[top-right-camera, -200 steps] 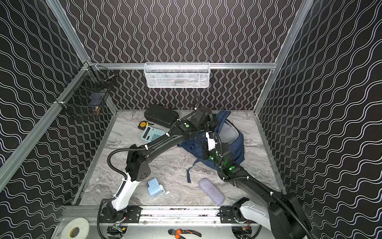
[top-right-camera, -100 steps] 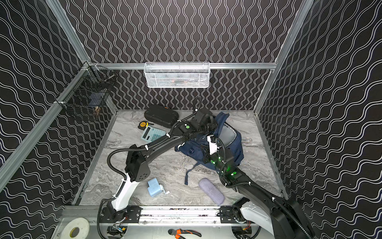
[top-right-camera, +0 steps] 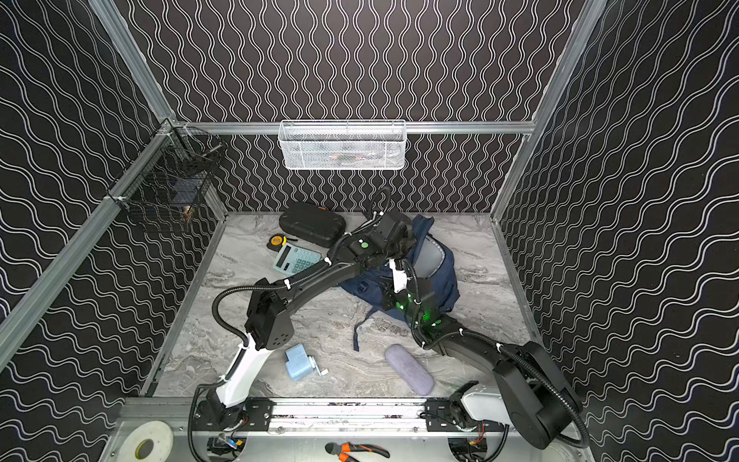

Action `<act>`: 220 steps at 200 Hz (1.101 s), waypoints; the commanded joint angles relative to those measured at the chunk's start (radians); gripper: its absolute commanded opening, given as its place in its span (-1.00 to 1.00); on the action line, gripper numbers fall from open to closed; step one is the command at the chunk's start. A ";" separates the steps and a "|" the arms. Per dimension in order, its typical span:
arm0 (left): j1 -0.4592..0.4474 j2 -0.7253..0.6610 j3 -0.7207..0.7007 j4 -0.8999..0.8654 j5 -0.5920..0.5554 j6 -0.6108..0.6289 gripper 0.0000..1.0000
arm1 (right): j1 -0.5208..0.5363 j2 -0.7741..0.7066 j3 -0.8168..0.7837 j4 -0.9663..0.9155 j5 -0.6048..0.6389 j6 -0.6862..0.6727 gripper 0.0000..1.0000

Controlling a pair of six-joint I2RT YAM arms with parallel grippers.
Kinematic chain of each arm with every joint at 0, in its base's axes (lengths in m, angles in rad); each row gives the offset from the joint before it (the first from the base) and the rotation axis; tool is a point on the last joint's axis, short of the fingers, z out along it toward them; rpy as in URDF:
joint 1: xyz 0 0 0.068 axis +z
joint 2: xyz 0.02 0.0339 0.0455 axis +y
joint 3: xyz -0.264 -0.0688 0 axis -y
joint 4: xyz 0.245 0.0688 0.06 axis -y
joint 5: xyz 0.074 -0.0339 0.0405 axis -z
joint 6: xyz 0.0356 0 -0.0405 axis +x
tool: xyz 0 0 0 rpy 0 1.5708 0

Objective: Pack books, pencil case, and school supplies into a backpack
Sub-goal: Unzip the student bag at the center of the table.

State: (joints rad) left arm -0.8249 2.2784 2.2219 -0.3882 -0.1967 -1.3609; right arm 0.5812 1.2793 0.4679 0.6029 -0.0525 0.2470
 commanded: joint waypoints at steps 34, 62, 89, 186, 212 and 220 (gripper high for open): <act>-0.025 -0.022 -0.015 0.254 -0.078 -0.093 -1.00 | 0.049 -0.036 -0.096 0.096 0.062 0.177 -1.00; -0.029 0.045 0.088 0.225 -0.047 -0.103 -1.00 | 0.073 0.049 -0.093 0.189 0.086 0.190 -1.00; -0.033 0.053 0.098 0.209 -0.015 -0.070 -1.00 | 0.099 0.121 -0.036 0.172 0.077 0.183 -1.00; 0.083 -0.202 -0.338 0.407 0.367 0.290 -0.78 | 0.100 -0.183 0.151 -0.643 0.030 0.138 -0.16; 0.102 -0.239 -0.338 0.384 0.443 0.362 -0.23 | 0.101 -0.277 0.172 -0.771 0.012 0.143 -0.10; 0.107 -0.257 -0.339 0.367 0.447 0.387 -0.11 | 0.101 -0.295 0.181 -0.804 -0.005 0.154 -0.09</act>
State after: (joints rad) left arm -0.7265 2.0697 1.8801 -0.0742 0.1413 -1.0939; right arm 0.6800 1.0336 0.6235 -0.0208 -0.0132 0.3779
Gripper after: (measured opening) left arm 0.385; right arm 0.445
